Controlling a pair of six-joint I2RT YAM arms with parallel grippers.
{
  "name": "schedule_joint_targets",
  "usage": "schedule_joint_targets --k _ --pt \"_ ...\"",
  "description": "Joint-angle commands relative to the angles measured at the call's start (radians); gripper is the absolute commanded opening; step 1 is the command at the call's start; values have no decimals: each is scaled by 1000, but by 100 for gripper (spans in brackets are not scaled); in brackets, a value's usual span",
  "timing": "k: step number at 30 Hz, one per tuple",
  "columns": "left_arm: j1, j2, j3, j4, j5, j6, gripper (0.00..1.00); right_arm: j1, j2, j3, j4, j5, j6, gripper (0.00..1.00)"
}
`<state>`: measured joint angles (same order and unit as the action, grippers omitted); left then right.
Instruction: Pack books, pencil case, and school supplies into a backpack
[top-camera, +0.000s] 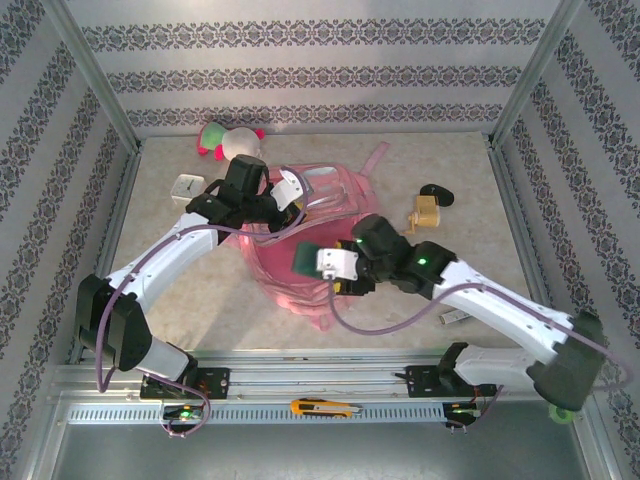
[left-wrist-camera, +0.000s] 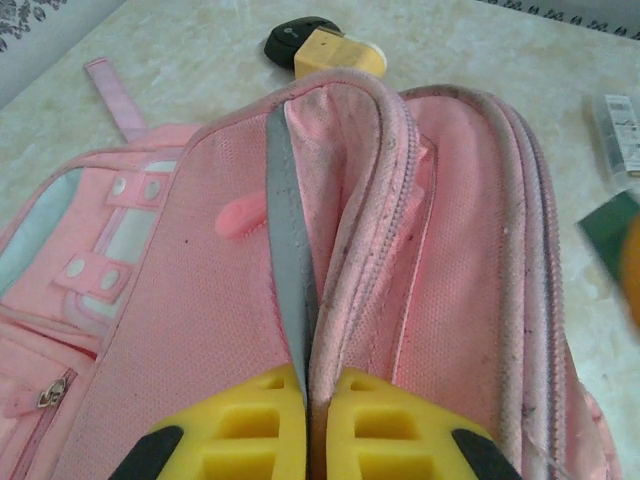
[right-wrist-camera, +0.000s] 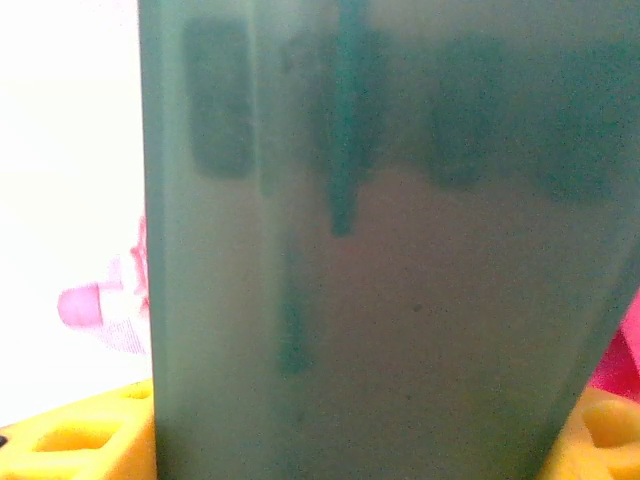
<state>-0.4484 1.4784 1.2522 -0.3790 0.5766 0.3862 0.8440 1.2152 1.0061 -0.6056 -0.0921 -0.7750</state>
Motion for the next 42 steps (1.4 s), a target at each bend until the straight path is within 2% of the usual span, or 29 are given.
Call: schedule_joint_targets --k 1,11,14,16,19,24,28,31,34,37,39,42 --pt "9 -25 69 58 96 -42 0 16 90 66 -21 117 -193 40" --pt "10 -47 52 102 141 -89 0 21 396 223 83 208 -308 48" --pt "10 -54 41 123 141 -99 0 21 455 237 155 251 -293 63" --pt "10 -55 38 125 139 -98 0 22 476 247 173 280 -268 70" --pt "10 -55 35 115 132 -89 0 26 472 242 161 314 -207 74" --pt "14 -51 21 132 123 -96 0 30 373 160 149 313 -60 82" --pt "17 -46 3 167 124 -122 0 36 277 84 130 298 85 84" --pt "19 -46 -9 185 117 -135 0 43 192 37 128 279 278 82" --pt "20 -46 -15 198 114 -147 0 47 108 -11 159 216 566 73" --pt "23 -48 -21 229 103 -177 0 56 44 -114 314 180 950 63" --pt "25 -50 -24 255 96 -206 0 67 19 -201 452 209 1202 57" --pt "26 -52 -19 273 93 -230 0 81 28 -297 628 275 1542 54"
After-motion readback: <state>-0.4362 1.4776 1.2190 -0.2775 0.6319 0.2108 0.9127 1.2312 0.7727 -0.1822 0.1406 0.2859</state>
